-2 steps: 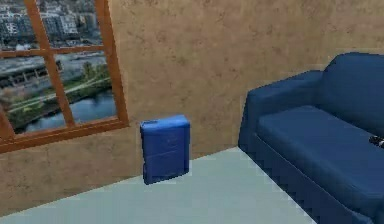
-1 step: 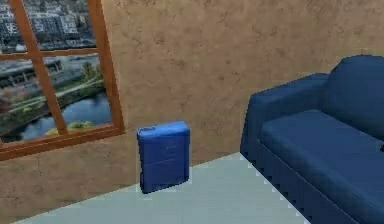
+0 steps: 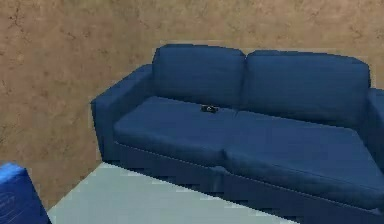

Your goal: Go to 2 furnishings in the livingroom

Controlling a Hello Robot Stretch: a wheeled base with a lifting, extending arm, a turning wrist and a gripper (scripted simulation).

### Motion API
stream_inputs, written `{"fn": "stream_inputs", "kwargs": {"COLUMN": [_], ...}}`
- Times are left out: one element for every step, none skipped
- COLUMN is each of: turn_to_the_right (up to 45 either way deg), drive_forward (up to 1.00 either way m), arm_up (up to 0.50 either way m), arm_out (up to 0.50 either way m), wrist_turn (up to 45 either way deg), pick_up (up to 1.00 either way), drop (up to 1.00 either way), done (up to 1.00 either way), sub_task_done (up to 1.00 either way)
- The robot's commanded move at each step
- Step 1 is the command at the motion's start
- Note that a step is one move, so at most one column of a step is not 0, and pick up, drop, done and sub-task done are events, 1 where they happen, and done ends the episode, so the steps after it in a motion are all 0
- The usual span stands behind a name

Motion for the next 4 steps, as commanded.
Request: {"fn": "stream_inputs", "kwargs": {"turn_to_the_right": [36.0, 0.0, 45.0, 24.0], "drive_forward": [0.0, 0.15, 0.0, 0.0], "arm_up": [0.0, 0.0, 0.0, 0.0], "arm_out": [0.0, 0.0, 0.0, 0.0], "wrist_turn": [0.0, 0.0, 0.0, 0.0], "pick_up": [0.0, 0.0, 0.0, 0.0], "drop": [0.0, 0.0, 0.0, 0.0], "done": [0.0, 0.0, 0.0, 0.0], "sub_task_done": [0.0, 0.0, 0.0, 0.0]}}
